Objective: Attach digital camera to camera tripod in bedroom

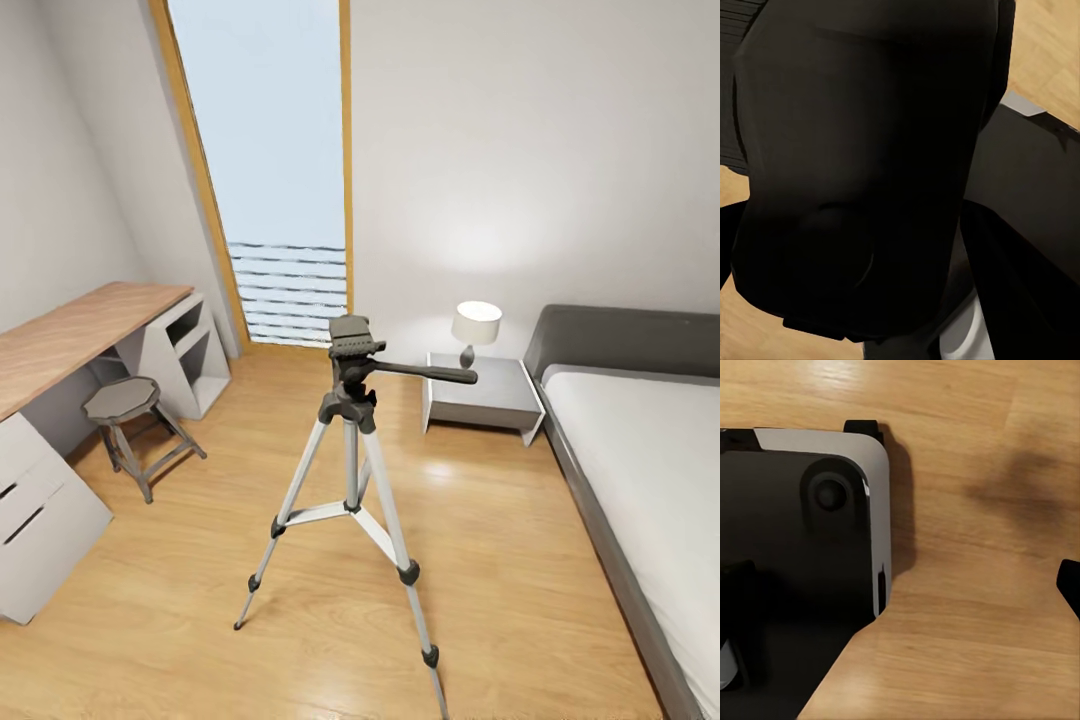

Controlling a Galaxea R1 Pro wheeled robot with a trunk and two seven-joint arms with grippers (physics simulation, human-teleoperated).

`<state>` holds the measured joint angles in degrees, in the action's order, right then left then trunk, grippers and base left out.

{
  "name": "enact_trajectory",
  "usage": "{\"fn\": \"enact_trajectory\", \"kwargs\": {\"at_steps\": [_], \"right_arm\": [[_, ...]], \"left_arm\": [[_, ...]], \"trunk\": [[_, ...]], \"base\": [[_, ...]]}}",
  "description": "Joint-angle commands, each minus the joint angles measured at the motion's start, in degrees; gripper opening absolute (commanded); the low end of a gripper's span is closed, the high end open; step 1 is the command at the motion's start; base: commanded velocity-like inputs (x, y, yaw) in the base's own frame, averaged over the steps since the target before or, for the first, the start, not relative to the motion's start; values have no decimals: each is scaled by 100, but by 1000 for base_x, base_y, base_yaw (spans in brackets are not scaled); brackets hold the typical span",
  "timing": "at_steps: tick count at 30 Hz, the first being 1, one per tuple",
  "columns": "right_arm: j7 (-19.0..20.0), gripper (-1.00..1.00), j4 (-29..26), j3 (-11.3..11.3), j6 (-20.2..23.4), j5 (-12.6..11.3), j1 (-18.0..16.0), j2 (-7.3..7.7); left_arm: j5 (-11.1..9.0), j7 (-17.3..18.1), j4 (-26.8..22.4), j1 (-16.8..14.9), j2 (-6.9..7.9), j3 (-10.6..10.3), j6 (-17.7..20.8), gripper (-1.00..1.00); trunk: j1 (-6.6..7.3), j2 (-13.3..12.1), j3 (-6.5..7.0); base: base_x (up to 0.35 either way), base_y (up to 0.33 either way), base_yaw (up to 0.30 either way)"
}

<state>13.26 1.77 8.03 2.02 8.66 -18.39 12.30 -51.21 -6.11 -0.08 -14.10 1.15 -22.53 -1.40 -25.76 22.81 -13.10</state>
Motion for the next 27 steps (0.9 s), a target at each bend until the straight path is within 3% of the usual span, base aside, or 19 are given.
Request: {"fn": "enact_trajectory", "kwargs": {"at_steps": [1,27], "right_arm": [[14,100,8,50,9,57,-7,2],[5,100,8,50,7,58,-7,5]], "left_arm": [[-38,-9,-1,-3,-1,-50,-10,-100],[-38,-6,-1,-3,-1,-50,-10,-100]], "trunk": [[-3,11,-19],[-3,11,-248]], "base": [[0,0,0],[0,0,0]]}}
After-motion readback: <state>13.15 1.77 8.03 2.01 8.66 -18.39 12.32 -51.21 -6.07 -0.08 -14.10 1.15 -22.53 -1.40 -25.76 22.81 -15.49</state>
